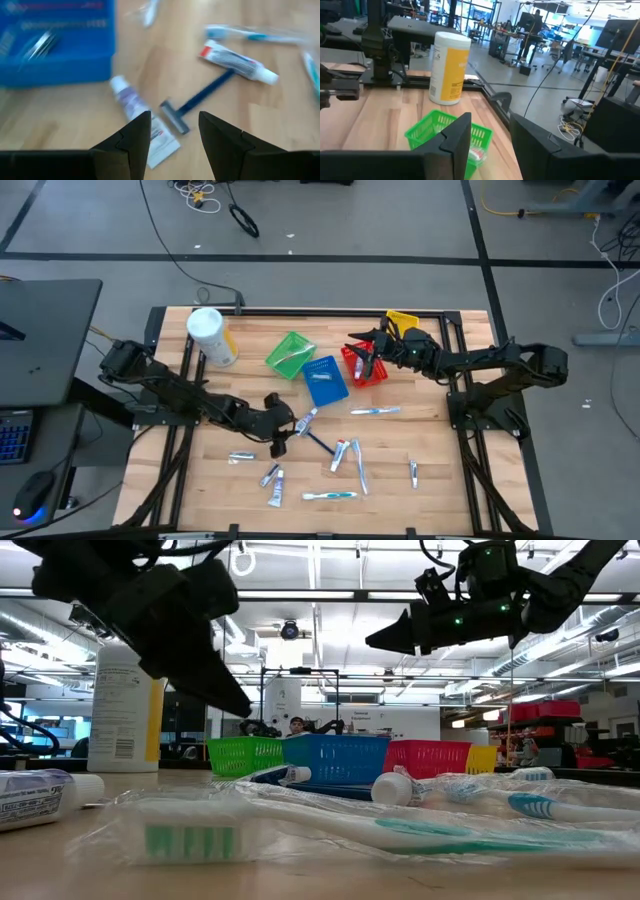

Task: Pick & Place Travel size toiletries
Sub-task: Put the green toothbrush into the green bin

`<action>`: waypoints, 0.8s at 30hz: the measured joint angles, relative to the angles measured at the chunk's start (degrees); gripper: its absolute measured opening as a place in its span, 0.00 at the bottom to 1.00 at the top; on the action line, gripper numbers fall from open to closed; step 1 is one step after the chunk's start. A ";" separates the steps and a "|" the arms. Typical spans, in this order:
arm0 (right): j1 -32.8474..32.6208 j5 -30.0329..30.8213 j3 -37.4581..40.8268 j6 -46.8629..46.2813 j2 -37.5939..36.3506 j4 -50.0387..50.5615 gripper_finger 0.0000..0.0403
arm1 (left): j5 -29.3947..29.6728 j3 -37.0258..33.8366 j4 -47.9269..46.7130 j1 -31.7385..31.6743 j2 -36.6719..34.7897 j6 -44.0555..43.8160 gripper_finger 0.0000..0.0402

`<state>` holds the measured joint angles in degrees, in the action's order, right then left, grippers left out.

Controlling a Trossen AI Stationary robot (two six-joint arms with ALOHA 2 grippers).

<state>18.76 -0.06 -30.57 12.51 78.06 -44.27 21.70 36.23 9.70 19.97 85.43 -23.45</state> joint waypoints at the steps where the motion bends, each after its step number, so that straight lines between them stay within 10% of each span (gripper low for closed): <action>1: 0.00 0.00 0.00 -0.01 0.00 0.02 0.36 | -1.57 0.00 0.73 -0.69 0.00 2.92 0.44; 24: -4.64 -12.10 0.00 -11.07 0.00 21.73 0.36 | -12.06 0.02 10.82 -9.01 0.00 14.28 0.44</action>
<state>14.12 -12.16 -30.57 1.45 78.06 -22.54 9.64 36.25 20.52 10.96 85.43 -9.18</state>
